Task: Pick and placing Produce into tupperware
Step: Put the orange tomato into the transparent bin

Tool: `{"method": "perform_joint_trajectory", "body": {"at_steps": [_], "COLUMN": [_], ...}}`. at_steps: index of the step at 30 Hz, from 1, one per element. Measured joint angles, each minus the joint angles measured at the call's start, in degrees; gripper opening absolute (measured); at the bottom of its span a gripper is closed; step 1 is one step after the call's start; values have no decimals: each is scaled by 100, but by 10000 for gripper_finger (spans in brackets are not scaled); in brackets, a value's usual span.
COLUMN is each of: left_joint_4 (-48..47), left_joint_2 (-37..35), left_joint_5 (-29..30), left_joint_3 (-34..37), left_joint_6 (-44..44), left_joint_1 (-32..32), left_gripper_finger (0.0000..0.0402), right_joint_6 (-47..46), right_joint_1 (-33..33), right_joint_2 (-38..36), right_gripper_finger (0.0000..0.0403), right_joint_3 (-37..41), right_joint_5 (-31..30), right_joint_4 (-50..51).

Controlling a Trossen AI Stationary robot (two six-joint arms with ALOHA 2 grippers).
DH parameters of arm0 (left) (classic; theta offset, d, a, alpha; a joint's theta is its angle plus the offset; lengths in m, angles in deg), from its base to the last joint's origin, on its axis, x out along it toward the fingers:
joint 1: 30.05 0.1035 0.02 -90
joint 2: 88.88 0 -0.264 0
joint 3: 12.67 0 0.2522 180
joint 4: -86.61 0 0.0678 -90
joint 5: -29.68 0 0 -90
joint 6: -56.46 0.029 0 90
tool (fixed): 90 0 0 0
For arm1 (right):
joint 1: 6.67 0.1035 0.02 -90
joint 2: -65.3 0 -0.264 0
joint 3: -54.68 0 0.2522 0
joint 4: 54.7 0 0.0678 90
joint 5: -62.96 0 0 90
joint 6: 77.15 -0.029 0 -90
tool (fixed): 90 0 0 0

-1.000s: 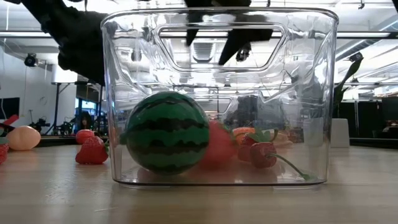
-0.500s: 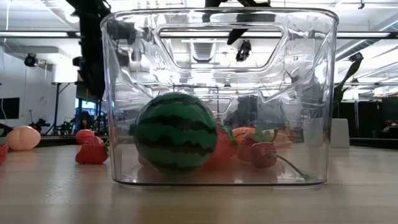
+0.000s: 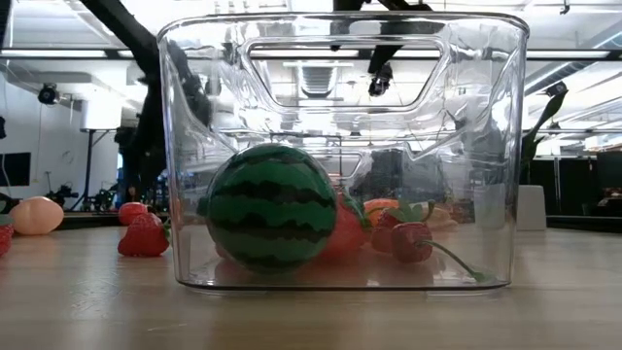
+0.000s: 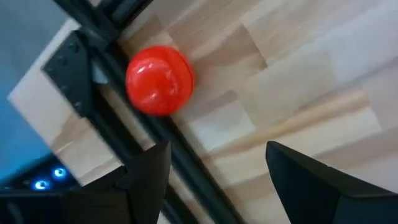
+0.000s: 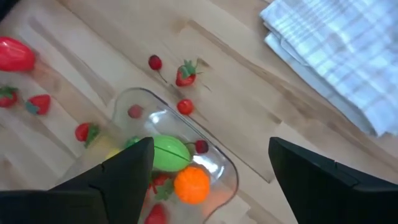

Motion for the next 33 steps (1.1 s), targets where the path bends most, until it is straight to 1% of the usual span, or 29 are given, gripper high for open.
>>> {"method": "perform_joint_trajectory", "body": {"at_steps": [5, 9, 12, 17, 27, 33], "left_joint_4": [337, 389, 479, 642, 503, 352], "left_joint_2": [520, 708, 693, 714, 1371, 1694], "left_joint_5": [56, 471, 735, 771, 838, 1166], "left_joint_3": [0, -104, -187, -310, -569, -755], "left_joint_6": [-26, -211, -248, -264, -357, -363], "left_joint_1": [75, 78, 78, 159, 248, 438], "left_gripper_finger": [248, 248, 248, 248, 248, 248], "right_joint_6": [109, 205, 301, 425, 605, 705], "right_joint_1": [-35, -55, -83, -186, -462, -466], "right_joint_2": [-7, -17, -17, -20, -35, -60], "right_gripper_finger": [310, 311, 309, 311, 304, 308], "right_joint_3": [0, 0, 0, 0, 2, 2], "right_joint_5": [37, 38, 39, 87, 196, 207], "right_joint_4": [182, 289, 306, 323, 320, 319]}}
